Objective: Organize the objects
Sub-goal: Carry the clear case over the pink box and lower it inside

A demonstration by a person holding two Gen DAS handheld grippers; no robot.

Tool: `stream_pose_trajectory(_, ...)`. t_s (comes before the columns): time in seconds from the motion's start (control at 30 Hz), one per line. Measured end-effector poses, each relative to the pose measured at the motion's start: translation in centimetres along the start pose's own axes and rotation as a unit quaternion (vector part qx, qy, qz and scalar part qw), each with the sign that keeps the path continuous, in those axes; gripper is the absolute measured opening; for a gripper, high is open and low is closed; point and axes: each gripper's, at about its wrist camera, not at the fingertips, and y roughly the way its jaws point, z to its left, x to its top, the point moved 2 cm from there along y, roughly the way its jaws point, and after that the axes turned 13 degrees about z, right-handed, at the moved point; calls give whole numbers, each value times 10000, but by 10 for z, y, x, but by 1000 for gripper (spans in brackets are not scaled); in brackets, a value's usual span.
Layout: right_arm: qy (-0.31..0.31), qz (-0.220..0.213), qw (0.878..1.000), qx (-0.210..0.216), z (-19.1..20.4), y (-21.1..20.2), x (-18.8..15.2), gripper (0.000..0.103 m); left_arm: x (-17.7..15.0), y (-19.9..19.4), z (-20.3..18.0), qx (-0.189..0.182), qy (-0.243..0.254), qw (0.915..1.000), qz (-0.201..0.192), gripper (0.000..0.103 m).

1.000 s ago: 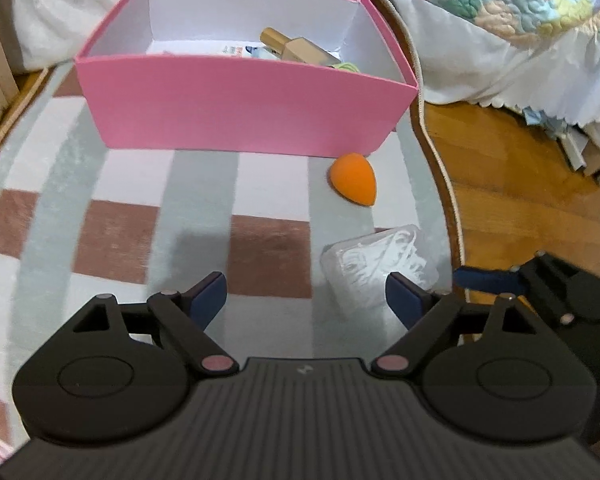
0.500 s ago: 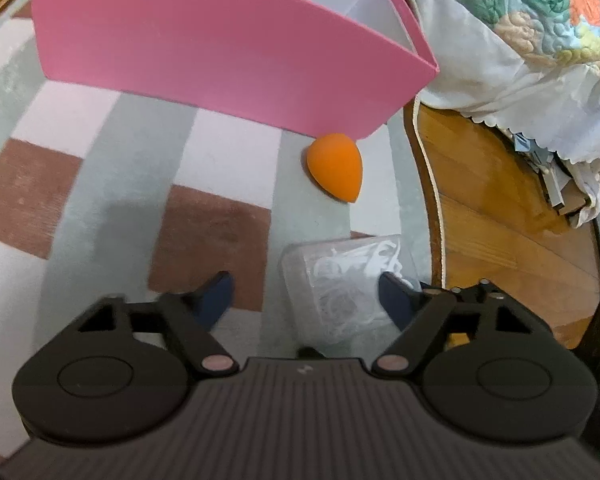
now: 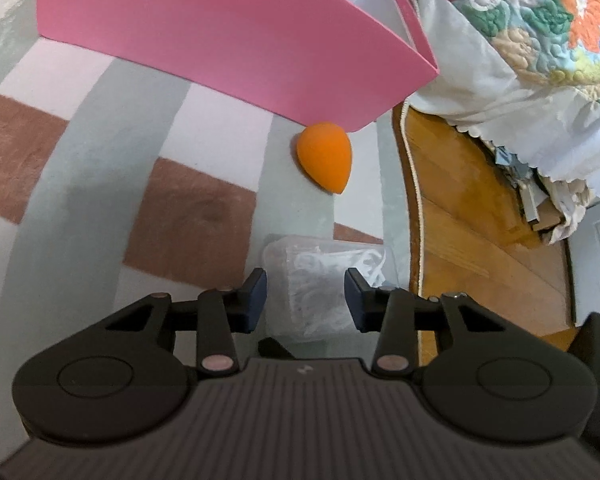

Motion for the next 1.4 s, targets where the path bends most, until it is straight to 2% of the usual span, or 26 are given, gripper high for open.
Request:
stream_pose_trajectory(0.23,-40,97,9999,42,15,-18,9,96,-2,-29,-10,275,163,9995,50,43)
stream_pose_trajectory(0.33,4,236,9993,283,16,-28,13,95,-1,-41,-18,491,356,9980,171,43)
stream_pose_trajectory(0.6,2,19,9990,449,25,-62,20,94,-7,-83,-32,558,554,9969,-98,42)
stream_pose_trajectory(0.87,134,-456,9967,659,26,-93,47,94,4,-128,-44,675,548,9944,-607,42)
stream_pose_trajectory(1.03,-13,-620,9962,604,32,-108,68,93,23,-149,-48,665,529,9929,-834,44)
stream_pose_trajectory(1.1,-120,-657,9953,707,29,-115,82,93,33,-160,-50,647,518,9918,-968,44)
stream_pose_trajectory(1.17,-231,-694,9946,737,27,-122,98,93,47,-170,-49,514,450,9921,-1056,44)
stream_pose_trajectory(1.27,-475,-873,9940,454,27,-130,123,93,67,-182,-51,387,427,9908,-1221,44)
stream_pose_trajectory(1.4,-682,-991,9919,405,24,-135,156,88,100,-193,-53,467,463,9870,-1464,44)
